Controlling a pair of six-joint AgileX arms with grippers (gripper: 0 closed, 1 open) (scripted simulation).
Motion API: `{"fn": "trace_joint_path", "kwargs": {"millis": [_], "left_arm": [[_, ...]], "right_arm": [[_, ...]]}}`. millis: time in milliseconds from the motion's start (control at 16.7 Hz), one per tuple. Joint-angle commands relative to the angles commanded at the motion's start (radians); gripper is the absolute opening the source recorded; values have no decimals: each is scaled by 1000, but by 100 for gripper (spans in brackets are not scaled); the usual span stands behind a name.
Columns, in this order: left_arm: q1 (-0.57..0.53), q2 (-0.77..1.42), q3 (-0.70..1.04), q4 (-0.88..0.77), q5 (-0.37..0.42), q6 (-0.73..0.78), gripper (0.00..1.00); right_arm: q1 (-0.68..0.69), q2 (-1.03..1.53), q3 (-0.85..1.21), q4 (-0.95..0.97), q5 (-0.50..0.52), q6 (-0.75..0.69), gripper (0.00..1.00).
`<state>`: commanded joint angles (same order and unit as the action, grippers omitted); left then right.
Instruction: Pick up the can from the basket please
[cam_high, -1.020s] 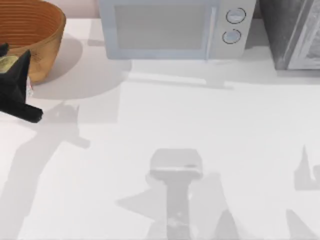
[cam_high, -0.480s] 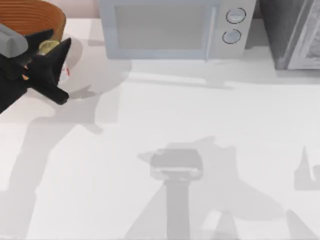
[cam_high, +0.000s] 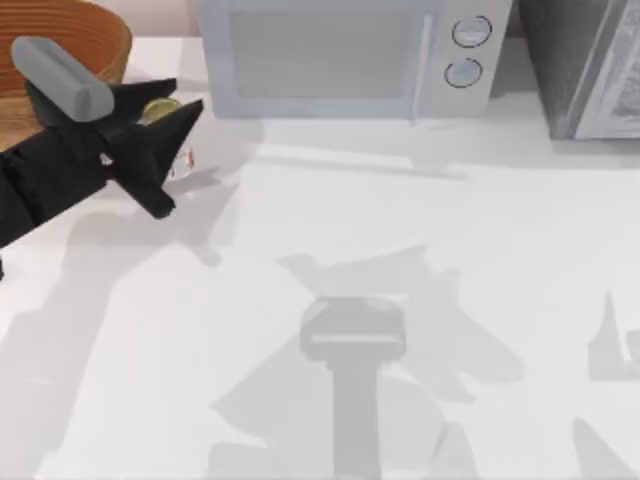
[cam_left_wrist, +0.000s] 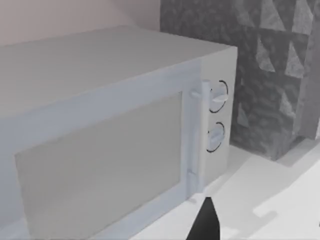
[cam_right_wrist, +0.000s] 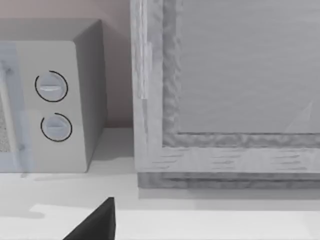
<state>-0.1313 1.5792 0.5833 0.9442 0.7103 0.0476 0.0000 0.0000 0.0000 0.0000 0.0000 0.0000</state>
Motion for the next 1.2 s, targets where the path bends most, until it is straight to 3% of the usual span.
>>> {"fn": "trace_joint_path", "kwargs": {"millis": [1200], "left_arm": [[-34,644,259,372,502,18,0]], "right_arm": [[0,0,0,0,0,0,100]]}}
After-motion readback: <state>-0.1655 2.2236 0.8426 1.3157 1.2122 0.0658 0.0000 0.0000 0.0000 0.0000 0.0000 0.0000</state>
